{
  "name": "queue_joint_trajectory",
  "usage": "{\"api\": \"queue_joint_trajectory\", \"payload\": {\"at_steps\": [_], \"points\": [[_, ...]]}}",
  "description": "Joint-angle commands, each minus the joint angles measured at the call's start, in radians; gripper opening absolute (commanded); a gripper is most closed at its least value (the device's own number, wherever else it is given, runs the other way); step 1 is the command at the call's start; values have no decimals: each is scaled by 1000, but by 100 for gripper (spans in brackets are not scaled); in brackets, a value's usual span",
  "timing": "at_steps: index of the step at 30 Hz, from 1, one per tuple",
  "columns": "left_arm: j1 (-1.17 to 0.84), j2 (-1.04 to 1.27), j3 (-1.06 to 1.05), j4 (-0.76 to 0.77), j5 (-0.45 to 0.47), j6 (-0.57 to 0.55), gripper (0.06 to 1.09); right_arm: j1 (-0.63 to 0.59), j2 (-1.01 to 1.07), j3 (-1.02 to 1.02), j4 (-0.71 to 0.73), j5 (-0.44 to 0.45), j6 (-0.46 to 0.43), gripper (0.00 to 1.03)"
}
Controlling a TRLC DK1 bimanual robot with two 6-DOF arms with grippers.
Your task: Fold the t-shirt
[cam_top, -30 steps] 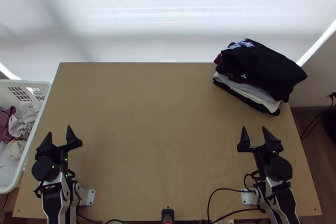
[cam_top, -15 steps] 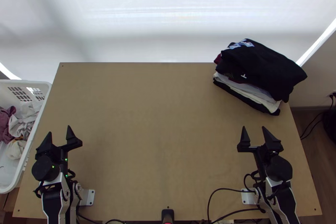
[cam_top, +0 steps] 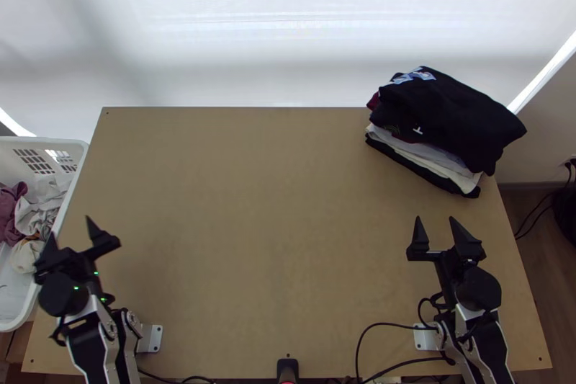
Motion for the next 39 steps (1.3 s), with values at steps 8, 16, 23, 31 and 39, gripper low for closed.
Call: {"api": "queue_joint_trajectory", "payload": {"at_steps": [8,16,23,31,39], "points": [[88,427,575,-175,-2,-89,105,-4,-2,-11,1,10,13,99],[156,809,903,-339,-3,-139,105,-4,-2,-11,1,10,13,99],[348,1093,1030,-390,102,-150,105,-4,-2,-11,1,10,13,99],[493,1435,1151,-466,150,-145,105,-4,-2,-11,1,10,13,99],[522,1737,1325,-488,187,23,105,-4,-2,-11,1,10,13,99]]}}
